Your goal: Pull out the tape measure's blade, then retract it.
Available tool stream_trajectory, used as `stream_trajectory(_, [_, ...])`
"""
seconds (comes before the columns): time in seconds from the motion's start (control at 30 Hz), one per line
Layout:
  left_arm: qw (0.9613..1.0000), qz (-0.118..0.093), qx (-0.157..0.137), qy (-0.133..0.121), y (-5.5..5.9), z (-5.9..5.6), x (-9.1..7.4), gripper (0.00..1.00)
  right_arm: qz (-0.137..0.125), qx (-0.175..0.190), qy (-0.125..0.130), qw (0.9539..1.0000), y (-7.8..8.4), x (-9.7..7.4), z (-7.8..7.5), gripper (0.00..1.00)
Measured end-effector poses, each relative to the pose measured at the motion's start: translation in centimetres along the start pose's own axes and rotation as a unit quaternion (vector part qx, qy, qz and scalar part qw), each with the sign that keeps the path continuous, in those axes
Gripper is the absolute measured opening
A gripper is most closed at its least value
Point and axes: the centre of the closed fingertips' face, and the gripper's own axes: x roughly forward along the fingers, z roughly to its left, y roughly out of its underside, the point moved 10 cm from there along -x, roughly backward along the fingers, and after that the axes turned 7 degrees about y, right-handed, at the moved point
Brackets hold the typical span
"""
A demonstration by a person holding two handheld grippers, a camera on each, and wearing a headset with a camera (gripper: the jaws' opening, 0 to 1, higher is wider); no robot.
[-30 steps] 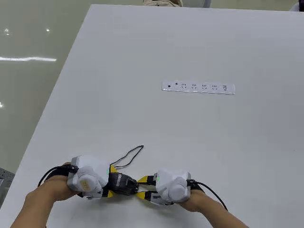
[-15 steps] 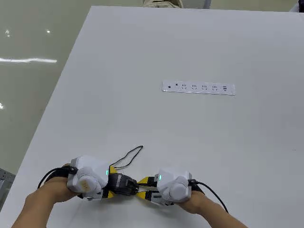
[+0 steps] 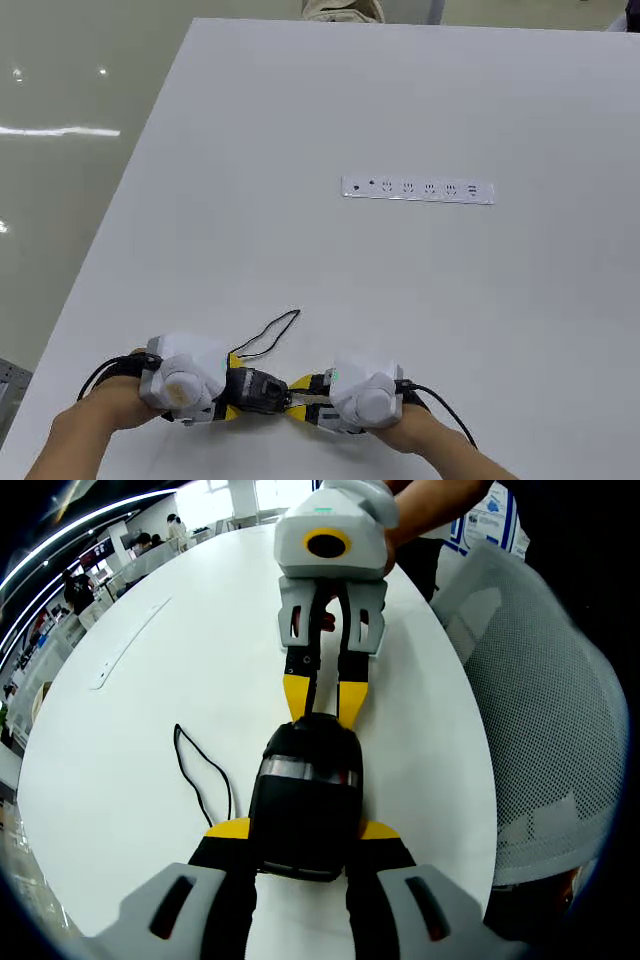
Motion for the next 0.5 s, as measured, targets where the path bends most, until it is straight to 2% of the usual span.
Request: stream_trajectory(0.5, [1.0,0.001,-0.001,-0.001,-0.04,-0.04,-0.02,0.3,0.001,-0.007,-0.006,1.0,-0.05,-0.11,-0.05,0.11])
